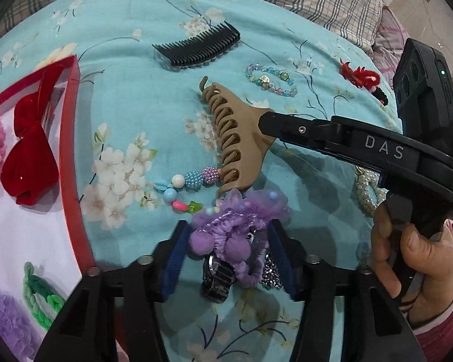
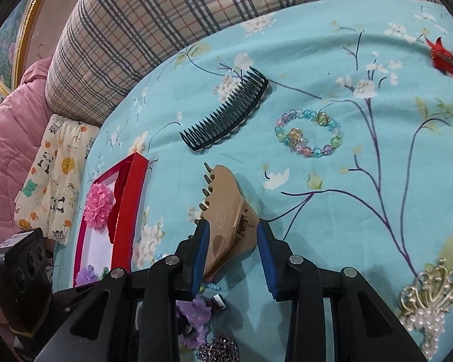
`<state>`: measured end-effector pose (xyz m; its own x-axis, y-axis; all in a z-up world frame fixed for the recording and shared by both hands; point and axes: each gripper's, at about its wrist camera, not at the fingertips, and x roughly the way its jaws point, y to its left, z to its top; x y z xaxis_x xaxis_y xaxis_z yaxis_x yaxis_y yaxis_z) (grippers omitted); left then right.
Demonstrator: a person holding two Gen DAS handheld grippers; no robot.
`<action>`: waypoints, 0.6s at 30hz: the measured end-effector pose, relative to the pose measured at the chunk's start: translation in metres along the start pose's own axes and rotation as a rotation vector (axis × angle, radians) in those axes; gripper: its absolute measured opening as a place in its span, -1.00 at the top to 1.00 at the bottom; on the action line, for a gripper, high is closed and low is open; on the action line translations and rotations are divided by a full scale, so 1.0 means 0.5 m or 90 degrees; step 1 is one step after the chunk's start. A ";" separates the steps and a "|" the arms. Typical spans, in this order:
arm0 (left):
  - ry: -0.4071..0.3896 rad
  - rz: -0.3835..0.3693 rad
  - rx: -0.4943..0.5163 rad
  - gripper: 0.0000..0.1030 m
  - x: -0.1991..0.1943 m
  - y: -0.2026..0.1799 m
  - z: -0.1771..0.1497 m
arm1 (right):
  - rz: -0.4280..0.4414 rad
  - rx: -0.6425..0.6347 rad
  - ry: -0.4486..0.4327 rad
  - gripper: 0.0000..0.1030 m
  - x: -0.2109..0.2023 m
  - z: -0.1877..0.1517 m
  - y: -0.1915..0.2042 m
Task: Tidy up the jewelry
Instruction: 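Grasp the lilac scrunchie with the left tool while the right tool grasps the tan claw clip, then carry the lilac scrunchie and tan claw clip into the box and release both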
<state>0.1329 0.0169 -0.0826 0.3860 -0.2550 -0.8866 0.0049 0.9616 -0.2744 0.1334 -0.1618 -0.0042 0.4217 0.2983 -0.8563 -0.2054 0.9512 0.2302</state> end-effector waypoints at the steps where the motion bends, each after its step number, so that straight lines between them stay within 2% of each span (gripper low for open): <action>1: 0.002 -0.002 -0.001 0.32 0.003 0.002 0.001 | 0.001 0.003 0.004 0.33 0.005 0.000 -0.002; 3: 0.000 -0.013 -0.005 0.35 0.004 0.007 0.000 | 0.006 0.008 0.009 0.44 0.013 -0.002 -0.005; 5: -0.005 -0.012 -0.004 0.47 0.001 0.009 -0.001 | 0.007 0.008 0.011 0.78 0.019 -0.003 -0.006; 7: -0.011 -0.012 -0.004 0.51 -0.005 0.010 -0.001 | 0.007 0.005 0.003 0.86 0.015 -0.002 -0.003; 13: -0.038 -0.015 -0.006 0.60 -0.040 0.006 -0.013 | 0.001 -0.011 -0.012 0.89 -0.002 -0.002 0.013; 14: -0.043 -0.018 -0.008 0.84 -0.050 0.007 -0.017 | 0.000 -0.014 -0.016 0.91 -0.008 -0.001 0.015; 18: -0.061 -0.021 -0.018 0.84 -0.084 0.012 -0.024 | -0.002 -0.019 -0.031 0.92 -0.027 0.002 0.024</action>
<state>0.1054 0.0322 -0.0517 0.4724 -0.2737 -0.8378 -0.0062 0.9495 -0.3137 0.1260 -0.1541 0.0104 0.4652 0.3003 -0.8327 -0.2298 0.9494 0.2140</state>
